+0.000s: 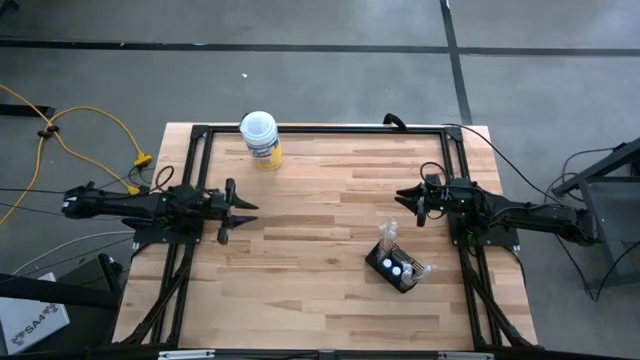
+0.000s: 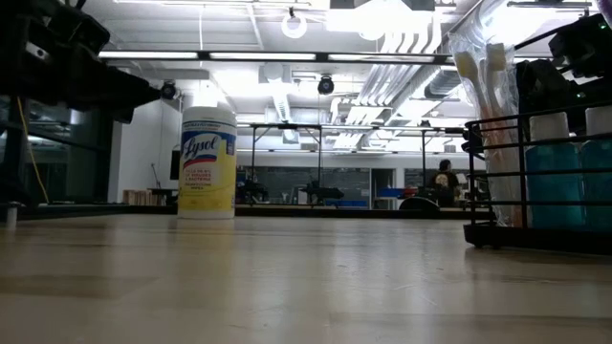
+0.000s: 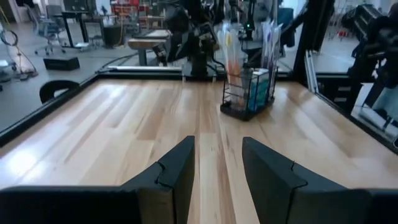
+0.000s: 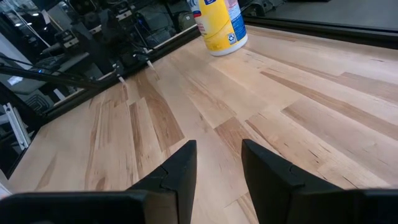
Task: Pick & Place toothbrushing station
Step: Return to Home Position
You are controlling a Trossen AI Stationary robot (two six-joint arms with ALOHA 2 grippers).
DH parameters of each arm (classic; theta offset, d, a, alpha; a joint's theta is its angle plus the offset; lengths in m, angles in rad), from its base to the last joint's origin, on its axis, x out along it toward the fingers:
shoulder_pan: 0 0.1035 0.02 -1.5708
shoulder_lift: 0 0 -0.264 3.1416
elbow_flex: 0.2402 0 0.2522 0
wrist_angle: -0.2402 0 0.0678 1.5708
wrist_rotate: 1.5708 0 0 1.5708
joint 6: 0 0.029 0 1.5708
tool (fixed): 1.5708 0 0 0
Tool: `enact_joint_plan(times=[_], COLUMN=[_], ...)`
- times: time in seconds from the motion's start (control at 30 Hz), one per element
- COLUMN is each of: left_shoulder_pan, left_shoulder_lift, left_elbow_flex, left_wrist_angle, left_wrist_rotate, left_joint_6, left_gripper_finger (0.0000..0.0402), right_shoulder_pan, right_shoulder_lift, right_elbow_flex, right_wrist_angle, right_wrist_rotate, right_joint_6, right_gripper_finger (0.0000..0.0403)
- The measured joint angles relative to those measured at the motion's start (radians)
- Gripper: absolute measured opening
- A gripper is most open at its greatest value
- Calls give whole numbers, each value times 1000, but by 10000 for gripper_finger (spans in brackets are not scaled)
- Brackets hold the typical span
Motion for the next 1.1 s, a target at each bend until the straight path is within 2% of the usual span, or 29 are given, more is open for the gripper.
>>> enact_joint_plan(times=[0.3,0.4,1.1], left_shoulder_pan=[1,3,3], left_shoulder_lift=[-63,-74,-37], left_elbow_flex=[-4,-4,-7], left_wrist_angle=[-120,-123,-124], left_wrist_rotate=[3,35,36], left_joint_6=[22,51,88], left_gripper_finger=[129,129,129], right_shoulder_pan=[0,0,0], right_shoulder_lift=[0,0,0], right_elbow_flex=[0,0,0], right_wrist_angle=[0,0,0], right_wrist_rotate=[0,0,0], right_joint_6=[0,0,0], right_gripper_finger=[119,119,119])
